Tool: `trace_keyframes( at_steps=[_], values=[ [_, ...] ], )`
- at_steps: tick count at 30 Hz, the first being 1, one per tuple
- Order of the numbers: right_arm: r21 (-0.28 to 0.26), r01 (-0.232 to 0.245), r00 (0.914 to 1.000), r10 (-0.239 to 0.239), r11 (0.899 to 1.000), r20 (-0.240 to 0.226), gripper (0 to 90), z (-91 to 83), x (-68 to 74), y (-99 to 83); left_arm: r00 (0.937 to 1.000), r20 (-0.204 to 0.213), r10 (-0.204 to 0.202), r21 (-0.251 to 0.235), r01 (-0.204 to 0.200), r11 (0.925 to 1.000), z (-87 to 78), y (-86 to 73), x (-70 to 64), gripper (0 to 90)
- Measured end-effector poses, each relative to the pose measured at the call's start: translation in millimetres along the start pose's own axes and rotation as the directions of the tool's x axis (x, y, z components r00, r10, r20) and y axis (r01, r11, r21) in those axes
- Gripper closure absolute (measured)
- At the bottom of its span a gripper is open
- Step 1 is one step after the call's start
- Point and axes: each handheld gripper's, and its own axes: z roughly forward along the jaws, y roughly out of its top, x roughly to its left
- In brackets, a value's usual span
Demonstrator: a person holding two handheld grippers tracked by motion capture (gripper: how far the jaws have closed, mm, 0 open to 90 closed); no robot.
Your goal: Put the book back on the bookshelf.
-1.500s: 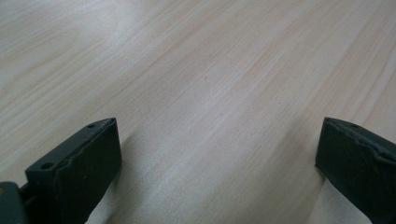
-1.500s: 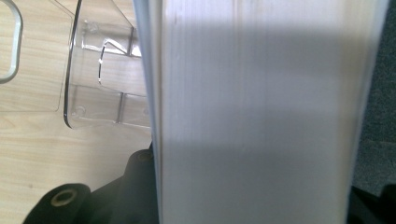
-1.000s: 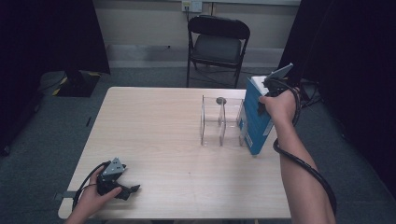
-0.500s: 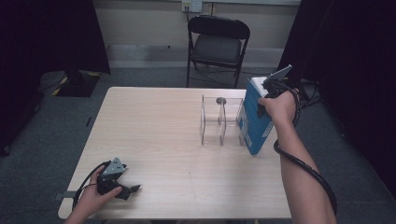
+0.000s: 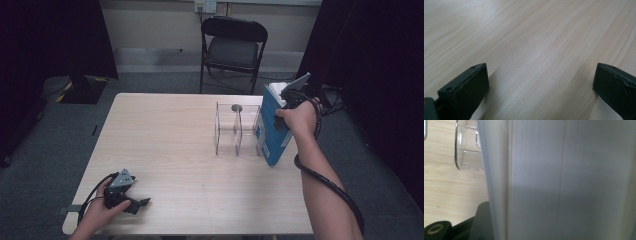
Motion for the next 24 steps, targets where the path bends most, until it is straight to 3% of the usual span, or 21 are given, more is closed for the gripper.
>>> trace_keyframes(
  at_steps=[10, 24],
  values=[
    [-0.006, 0.012, 0.9997, -0.012, 1.0, -0.02, 34.1, -8.5, -1.5, -5.1, 1.0, 0.0, -0.001, 0.0, 0.001, 1.0, 0.0, 0.0, 0.0, 0.0],
    [-0.037, 0.049, 0.9987, -0.05, 0.998, -0.012, 29.6, -15.0, -0.9, -9.9, 1.0, -0.001, -0.002, -0.002, 0.002, 1.0, 0.1, 0.0, -0.2, 0.0]
  ],
)
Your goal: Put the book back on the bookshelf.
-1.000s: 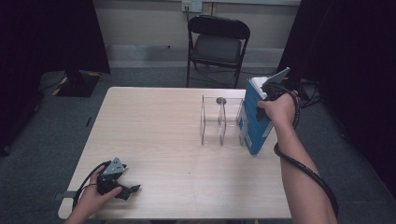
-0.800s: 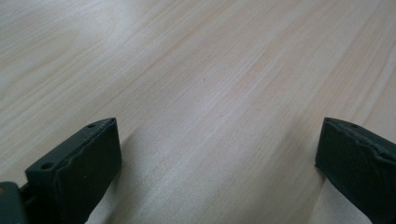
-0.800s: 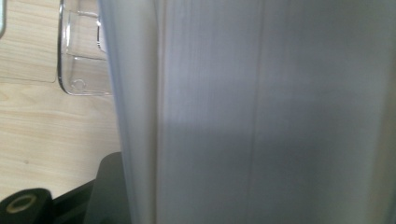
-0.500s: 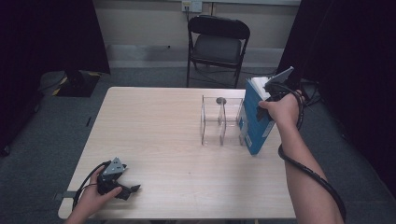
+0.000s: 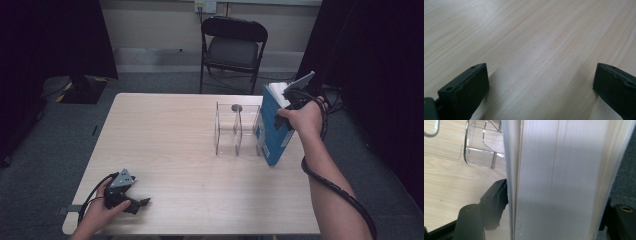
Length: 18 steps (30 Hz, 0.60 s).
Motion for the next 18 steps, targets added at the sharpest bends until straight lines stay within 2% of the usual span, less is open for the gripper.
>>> trace_keyframes(
  at_steps=[9, 14, 15, 18],
  values=[
    [-0.017, 0.014, 0.9999, -0.014, 1.0, 0.0, 27.1, -5.8, 2.9, -7.5, 1.0, 0.0, -0.003, 0.0, 0.003, 1.0, 0.1, 0.0, -0.4, 0.0],
    [-0.019, 0.022, 0.9997, -0.023, 1.0, -0.009, 23.5, -10.4, 0.6, -13.2, 1.0, 0.0, -0.003, -0.001, 0.003, 1.0, 0.2, 0.0, -0.4, 0.0],
    [-0.013, 0.023, 0.9997, -0.023, 1.0, -0.01, 23.5, -11.3, -0.1, -14.5, 1.0, 0.0, -0.005, -0.013, 0.005, 0.9999, 1.0, -0.5, -0.6, 0.0],
    [-0.031, 0.018, 0.9997, -0.018, 0.999, -0.018, 23.1, -12.7, -1.9, -18.4, 1.0, -0.002, 0.005, -0.004, -0.005, 1.0, 0.4, -0.3, 0.0, 0.0]
  ],
)
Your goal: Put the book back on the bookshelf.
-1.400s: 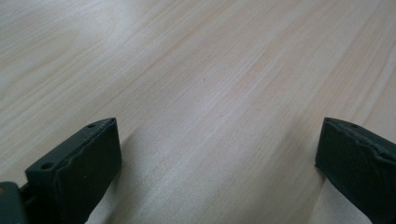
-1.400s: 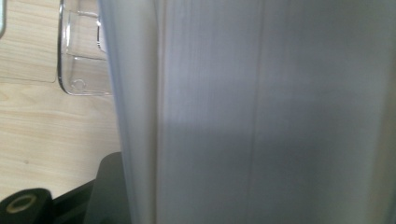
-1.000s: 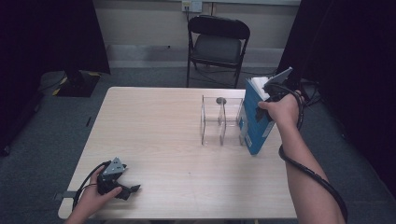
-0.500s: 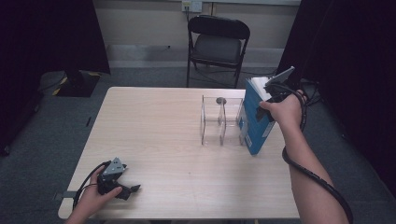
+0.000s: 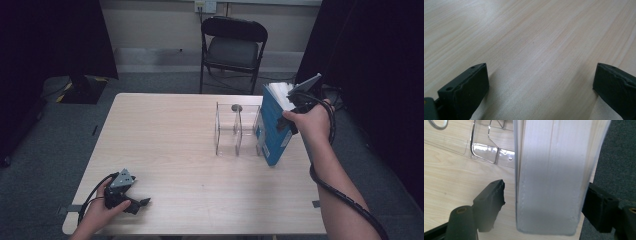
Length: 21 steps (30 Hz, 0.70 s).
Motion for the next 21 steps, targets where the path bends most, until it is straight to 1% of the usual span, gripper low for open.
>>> trace_keyframes(
  at_steps=[1, 2, 5, 7, 9, 11, 13, 15, 16, 18, 20, 21],
  values=[
    [-0.003, 0.0, 1.0, 0.0, 1.0, -0.007, 22.8, -0.1, -0.7, -1.4, 1.0, 0.003, -0.001, -0.002, 0.001, 1.0, 0.1, -0.1, 0.1, 0.0],
    [-0.006, -0.003, 1.0, 0.003, 1.0, -0.009, 22.6, -0.1, -1.7, -2.6, 0.9999, 0.0, -0.011, -0.008, 0.011, 0.9999, 0.5, -0.1, -0.8, 0.0],
    [-0.012, 0.004, 0.9999, -0.005, 1.0, -0.016, 21.3, 0.6, -2.2, -6.0, 0.9999, 0.002, -0.01, -0.009, 0.01, 0.9999, 0.6, -0.2, -0.6, 0.0],
    [-0.026, 0.017, 0.9998, -0.017, 1.0, -0.006, 21.3, 0.2, -1.0, -7.9, 0.9999, 0.002, -0.011, -0.009, 0.011, 0.9999, 0.7, -0.2, -0.6, 0.0],
    [-0.034, 0.039, 0.9992, -0.039, 0.999, 0.012, 20.1, -0.8, 1.1, -9.4, 0.9999, 0.002, -0.01, -0.009, 0.01, 0.9999, 0.6, -0.2, -0.6, 0.0],
    [-0.031, 0.054, 0.9985, -0.054, 0.998, -0.004, 18.1, -1.5, 2.6, -11.2, 0.9999, 0.001, -0.011, -0.009, 0.011, 0.9999, 0.6, -0.2, -0.6, 0.0],
    [-0.038, 0.065, 0.9979, -0.065, 0.997, -0.009, 17.4, -2.7, 3.3, -13.7, 0.9999, 0.002, -0.011, -0.008, 0.011, 0.9999, 0.6, -0.2, -0.7, 0.0],
    [-0.029, 0.071, 0.9975, -0.071, 0.997, 0.0, 17.4, -2.6, 3.9, -16.7, 0.9999, 0.001, -0.011, -0.009, 0.011, 0.9999, 0.7, -0.2, -0.6, 0.0],
    [-0.026, 0.083, 0.9966, -0.083, 0.996, 0.003, 17.4, -2.0, 4.1, -18.5, 0.9999, 0.001, -0.01, -0.009, 0.01, 0.9999, 0.6, -0.2, -0.6, 0.0],
    [-0.011, 0.097, 0.9952, -0.097, 0.995, -0.002, 17.2, -1.0, 5.9, -22.1, 0.9999, 0.001, -0.011, -0.009, 0.011, 0.9999, 0.7, -0.2, -0.7, 0.0],
    [-0.018, 0.111, 0.9938, -0.111, 0.994, 0.001, 17.5, 0.2, 6.7, -25.8, 0.9999, 0.001, -0.01, -0.009, 0.01, 0.9999, 0.6, -0.2, -0.6, 0.0],
    [-0.013, 0.113, 0.9936, -0.113, 0.994, 0.003, 17.4, 0.9, 7.8, -27.5, 0.9999, 0.002, -0.011, -0.009, 0.011, 0.9999, 0.7, -0.2, -0.6, 0.0]
  ],
)
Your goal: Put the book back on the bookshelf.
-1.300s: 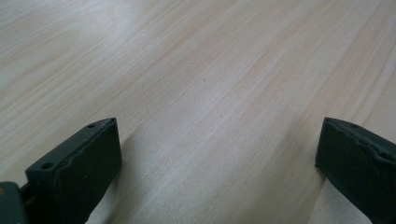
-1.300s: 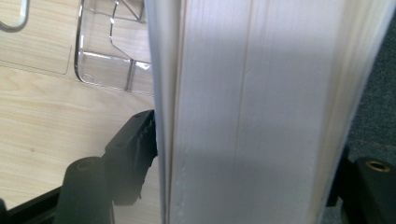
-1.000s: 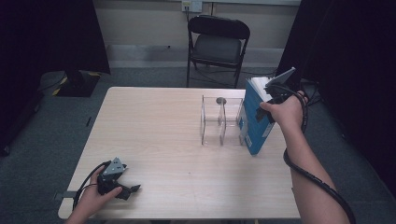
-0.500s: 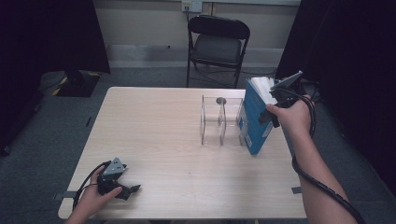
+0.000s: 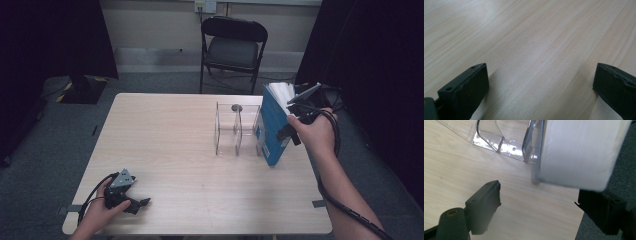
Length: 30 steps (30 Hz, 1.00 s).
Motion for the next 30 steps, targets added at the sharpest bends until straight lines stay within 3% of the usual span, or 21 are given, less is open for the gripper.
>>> trace_keyframes(
  at_steps=[10, 19, 30],
  values=[
    [0.0, 0.069, 0.9974, -0.069, 0.998, 0.02, 18.7, 3.9, 12.2, -10.2, 1.0, -0.002, -0.001, -0.005, 0.001, 1.0, 0.5, -0.2, -0.2, 0.0],
    [-0.009, 0.074, 0.9971, -0.074, 0.997, -0.019, 19.3, 7.2, 18.7, -18.1, 1.0, -0.002, 0.006, 0.0, -0.006, 1.0, 0.0, -0.1, 0.4, 0.0],
    [-0.041, 0.12, 0.9904, -0.122, 0.992, -0.064, 19.3, 16.6, 32.2, -26.8, 1.0, -0.003, 0.008, 0.002, -0.008, 1.0, 0.0, -0.1, 0.5, 0.0]
  ],
)
